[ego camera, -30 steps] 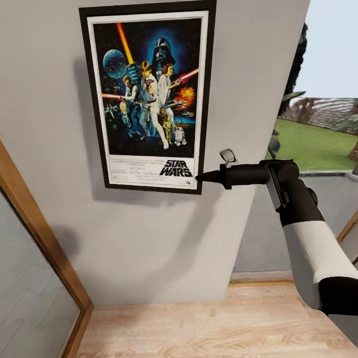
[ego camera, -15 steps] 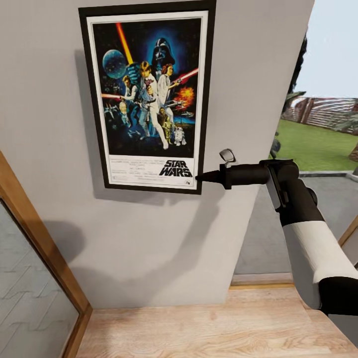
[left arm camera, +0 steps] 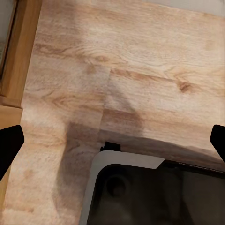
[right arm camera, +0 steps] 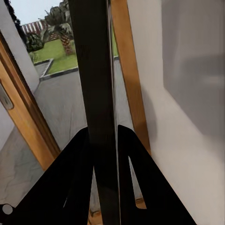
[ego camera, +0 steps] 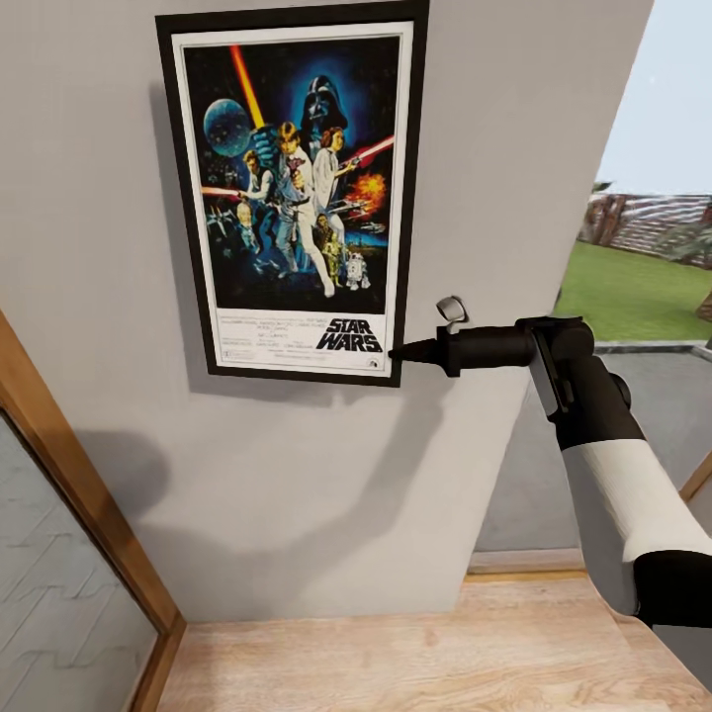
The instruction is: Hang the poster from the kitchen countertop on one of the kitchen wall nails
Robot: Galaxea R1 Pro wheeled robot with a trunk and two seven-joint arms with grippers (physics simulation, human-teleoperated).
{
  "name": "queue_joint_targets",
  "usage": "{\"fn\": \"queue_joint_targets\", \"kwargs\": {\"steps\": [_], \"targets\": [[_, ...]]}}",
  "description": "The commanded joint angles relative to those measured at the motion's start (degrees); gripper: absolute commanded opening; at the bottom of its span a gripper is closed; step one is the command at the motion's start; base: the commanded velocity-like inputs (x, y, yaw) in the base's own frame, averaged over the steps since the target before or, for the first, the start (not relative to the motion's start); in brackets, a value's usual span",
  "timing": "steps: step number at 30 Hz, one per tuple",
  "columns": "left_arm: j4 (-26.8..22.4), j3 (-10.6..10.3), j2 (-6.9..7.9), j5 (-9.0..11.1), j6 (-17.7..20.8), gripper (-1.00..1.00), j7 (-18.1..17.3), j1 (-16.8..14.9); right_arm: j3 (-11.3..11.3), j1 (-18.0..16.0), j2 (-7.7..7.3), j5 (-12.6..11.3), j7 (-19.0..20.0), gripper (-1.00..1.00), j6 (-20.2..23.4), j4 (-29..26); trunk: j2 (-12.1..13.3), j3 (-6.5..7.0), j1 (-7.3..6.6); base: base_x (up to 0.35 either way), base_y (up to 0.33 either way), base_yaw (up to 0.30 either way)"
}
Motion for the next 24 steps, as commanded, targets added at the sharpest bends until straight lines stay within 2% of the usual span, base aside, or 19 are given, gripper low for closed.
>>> {"fn": "queue_joint_targets", "kwargs": {"steps": [1,24], "targets": [[-0.06,0.28,-0.04,0.00,-0.05,1.00,-0.45,-0.01,0.10,-0.06,-0.05,-0.14,0.21,-1.00,0.80,0.00,-0.12,-0.11,0.04,0.021,0.016,0.000],[-0.06,1.06,-0.02,0.00,-0.05,1.00,-0.45,-0.01,0.19,-0.06,-0.05,-0.08,0.18,-1.00,0.79,0.00,-0.12,-0.11,0.04,0.044,0.026,0.000]]}}
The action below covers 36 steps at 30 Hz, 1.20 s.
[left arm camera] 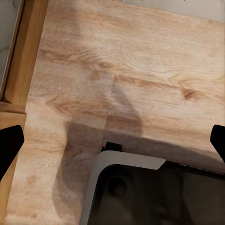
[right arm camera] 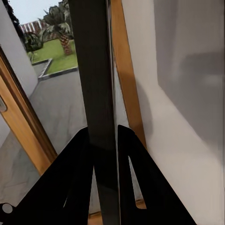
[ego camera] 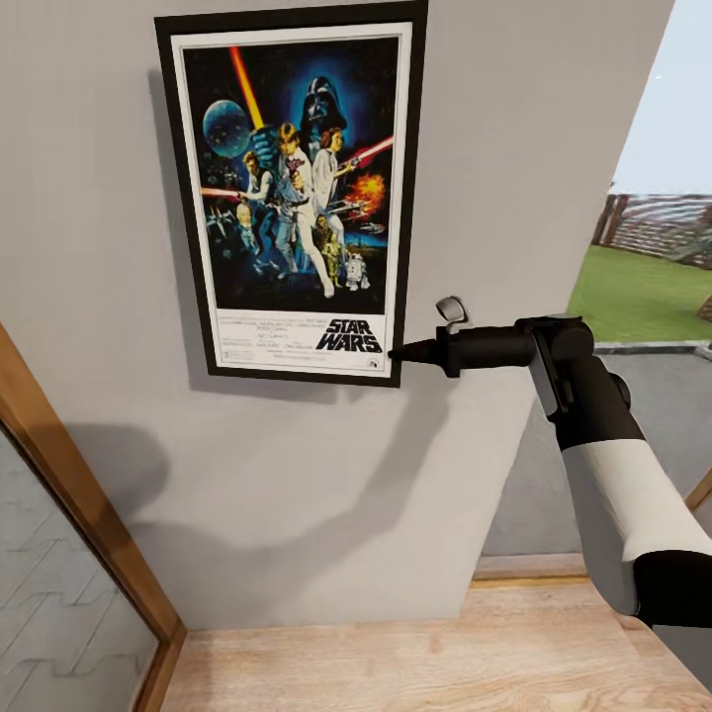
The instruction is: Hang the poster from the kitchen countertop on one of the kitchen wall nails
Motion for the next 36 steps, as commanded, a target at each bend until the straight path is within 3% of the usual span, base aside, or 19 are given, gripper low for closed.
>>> {"fn": "queue_joint_targets", "kwargs": {"steps": [1,8,36], "targets": [[-0.06,0.28,-0.04,0.01,-0.04,1.00,-0.45,-0.01,0.10,-0.06,-0.05,-0.14,0.19,-1.00,0.80,0.00,-0.11,-0.11,0.05,0.188,0.000,0.000],[-0.06,0.28,-0.05,0.01,-0.04,1.00,-0.45,-0.01,0.10,-0.06,-0.05,-0.13,0.20,-1.00,0.81,0.00,-0.11,-0.11,0.05,0.142,0.000,0.000],[-0.16,0.48,-0.08,0.07,-0.08,1.00,-0.51,-0.01,-0.08,-0.06,-0.06,-0.13,0.04,-1.00,0.71,-0.87,-0.11,-0.11,0.05,0.003,0.000,0.000]]}}
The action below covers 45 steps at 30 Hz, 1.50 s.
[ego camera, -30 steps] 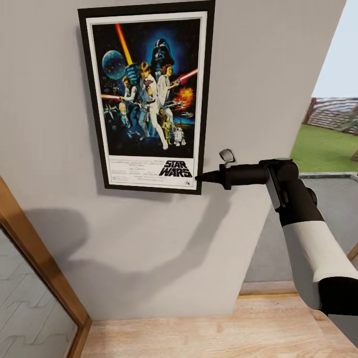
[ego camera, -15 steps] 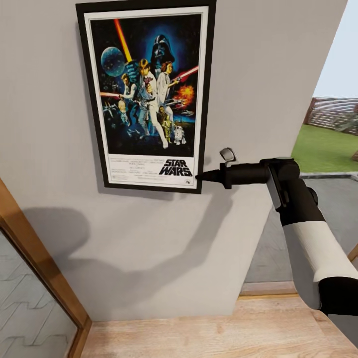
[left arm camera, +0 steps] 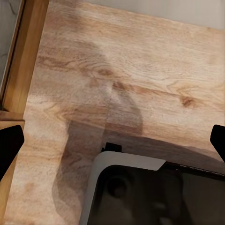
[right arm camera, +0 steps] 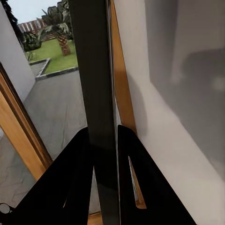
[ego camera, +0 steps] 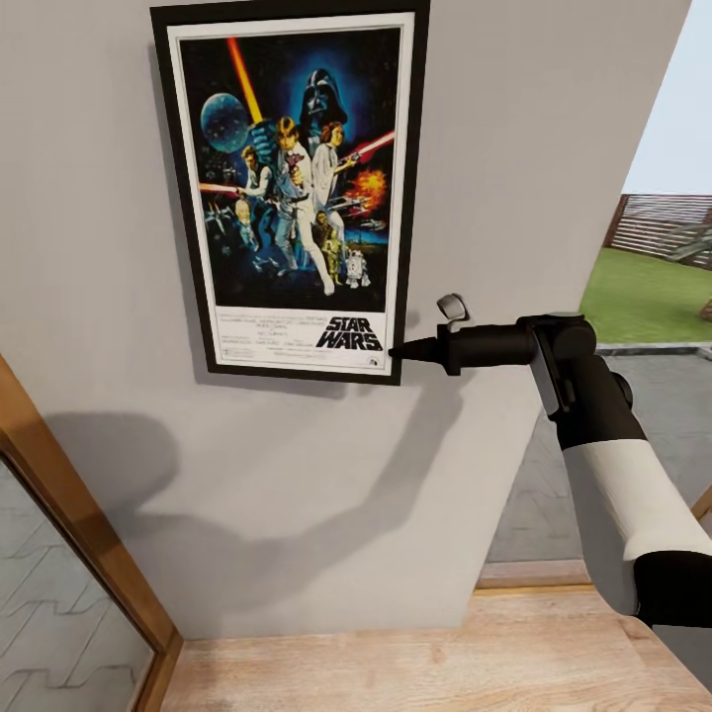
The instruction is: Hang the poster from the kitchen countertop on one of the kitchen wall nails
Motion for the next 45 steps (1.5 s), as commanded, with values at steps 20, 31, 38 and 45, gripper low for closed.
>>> {"fn": "queue_joint_targets", "kwargs": {"steps": [20,31,38,45], "targets": [[0.30,0.29,1.21,0.39,-0.10,1.00,-0.49,-0.01,0.19,-0.02,-0.04,-0.08,0.08,-1.00,0.46,0.48,-0.12,-0.11,0.04,0.000,0.000,0.000],[0.31,0.29,1.22,0.39,-0.07,1.00,-0.47,-0.01,0.19,-0.04,-0.04,-0.06,0.08,-1.00,0.46,0.49,-0.12,-0.11,0.04,0.000,0.000,0.000],[0.32,0.27,1.22,0.39,-0.08,1.00,-0.48,-0.01,0.19,-0.02,-0.04,-0.06,0.08,-1.00,0.46,0.49,-0.12,-0.11,0.04,0.000,0.000,0.000],[0.31,0.25,1.22,0.39,-0.04,1.00,-0.48,-0.01,0.19,0.00,-0.04,-0.06,0.08,-1.00,0.46,0.52,-0.12,-0.11,0.04,0.000,0.076,0.000]]}}
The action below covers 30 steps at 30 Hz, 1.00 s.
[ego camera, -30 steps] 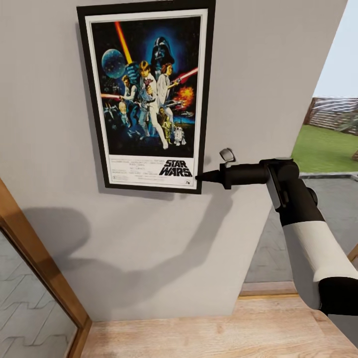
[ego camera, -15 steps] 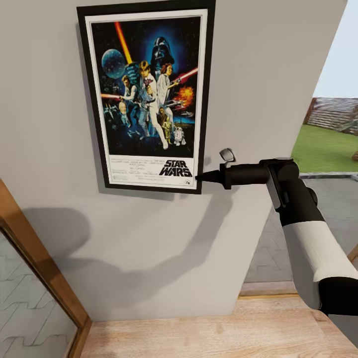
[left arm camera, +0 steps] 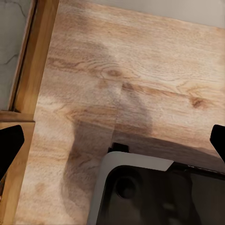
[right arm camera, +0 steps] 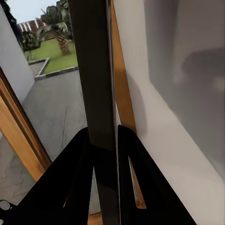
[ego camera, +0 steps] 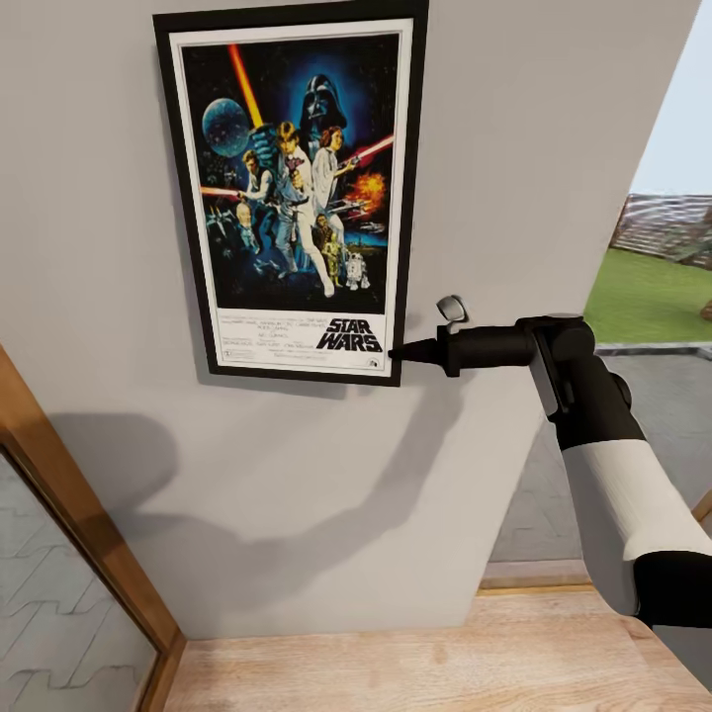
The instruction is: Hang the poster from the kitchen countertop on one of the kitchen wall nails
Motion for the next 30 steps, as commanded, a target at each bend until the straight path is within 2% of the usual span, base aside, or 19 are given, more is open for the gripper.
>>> {"fn": "queue_joint_targets", "kwargs": {"steps": [1,30], "targets": [[-0.05,0.26,-0.03,0.05,-0.05,1.00,-0.45,-0.01,0.10,-0.05,-0.04,-0.14,0.22,-1.00,0.80,0.00,-0.12,-0.11,0.04,0.000,0.049,0.000],[-0.06,0.27,-0.03,0.05,-0.07,1.00,-0.48,-0.01,0.03,-0.03,-0.04,-0.14,0.22,-1.00,0.80,0.09,-0.12,-0.11,0.04,0.000,0.056,0.000]]}}
